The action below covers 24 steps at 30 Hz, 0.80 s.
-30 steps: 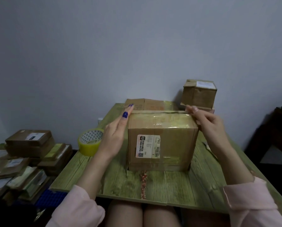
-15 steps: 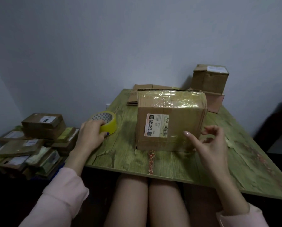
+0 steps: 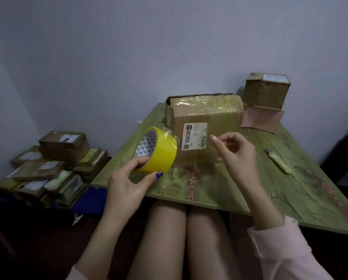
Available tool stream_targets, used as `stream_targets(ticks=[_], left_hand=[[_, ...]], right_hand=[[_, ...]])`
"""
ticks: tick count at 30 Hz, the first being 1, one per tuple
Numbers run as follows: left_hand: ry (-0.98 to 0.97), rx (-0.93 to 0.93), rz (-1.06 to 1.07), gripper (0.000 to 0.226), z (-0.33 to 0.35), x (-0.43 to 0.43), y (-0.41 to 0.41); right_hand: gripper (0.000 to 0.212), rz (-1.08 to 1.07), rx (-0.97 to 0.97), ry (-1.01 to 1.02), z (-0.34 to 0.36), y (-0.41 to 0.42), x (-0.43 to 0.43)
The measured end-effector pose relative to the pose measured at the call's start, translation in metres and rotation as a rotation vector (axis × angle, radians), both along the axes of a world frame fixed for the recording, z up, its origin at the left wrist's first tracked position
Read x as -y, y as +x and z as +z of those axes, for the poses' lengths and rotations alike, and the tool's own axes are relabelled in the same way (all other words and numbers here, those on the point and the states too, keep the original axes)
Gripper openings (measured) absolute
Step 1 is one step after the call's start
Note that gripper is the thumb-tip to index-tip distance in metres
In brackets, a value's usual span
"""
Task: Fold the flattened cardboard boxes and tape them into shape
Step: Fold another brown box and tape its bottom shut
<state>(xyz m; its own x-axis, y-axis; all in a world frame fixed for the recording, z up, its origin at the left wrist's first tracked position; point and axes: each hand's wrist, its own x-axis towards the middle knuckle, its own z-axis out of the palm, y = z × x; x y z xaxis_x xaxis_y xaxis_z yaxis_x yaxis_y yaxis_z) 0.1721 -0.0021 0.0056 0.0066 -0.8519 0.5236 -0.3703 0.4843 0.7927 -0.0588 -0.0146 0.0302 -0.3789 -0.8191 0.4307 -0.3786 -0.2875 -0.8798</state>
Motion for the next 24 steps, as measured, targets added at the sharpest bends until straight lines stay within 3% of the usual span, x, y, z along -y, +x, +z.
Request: stream_targets(ticks=[2, 5, 11, 20, 24], left_hand=[[-0.002, -0.009, -0.071, 0.034, 0.002, -0.015, -0.009], [-0.008, -0.032, -0.186, 0.027, 0.006, -0.030, -0.028], [0.013, -0.058, -0.347, 0.022, -0.002, -0.045, -0.067], [0.074, -0.045, -0.496, 0.030, -0.019, -0.055, -0.098], [0.084, -0.055, -0.499, 0.034, -0.023, -0.055, -0.100]], right_hand=[[0.035, 0.229, 0.016, 0.000, 0.013, 0.004, -0.018], [0.037, 0.383, -0.026, 0.060, 0.028, 0.003, -0.040], [0.018, 0.310, -0.026, 0.005, 0.033, -0.025, -0.072], [0.024, 0.294, 0.076, 0.119, 0.029, -0.053, -0.090], [0.028, 0.292, -0.026, 0.155, 0.029, -0.050, -0.092]])
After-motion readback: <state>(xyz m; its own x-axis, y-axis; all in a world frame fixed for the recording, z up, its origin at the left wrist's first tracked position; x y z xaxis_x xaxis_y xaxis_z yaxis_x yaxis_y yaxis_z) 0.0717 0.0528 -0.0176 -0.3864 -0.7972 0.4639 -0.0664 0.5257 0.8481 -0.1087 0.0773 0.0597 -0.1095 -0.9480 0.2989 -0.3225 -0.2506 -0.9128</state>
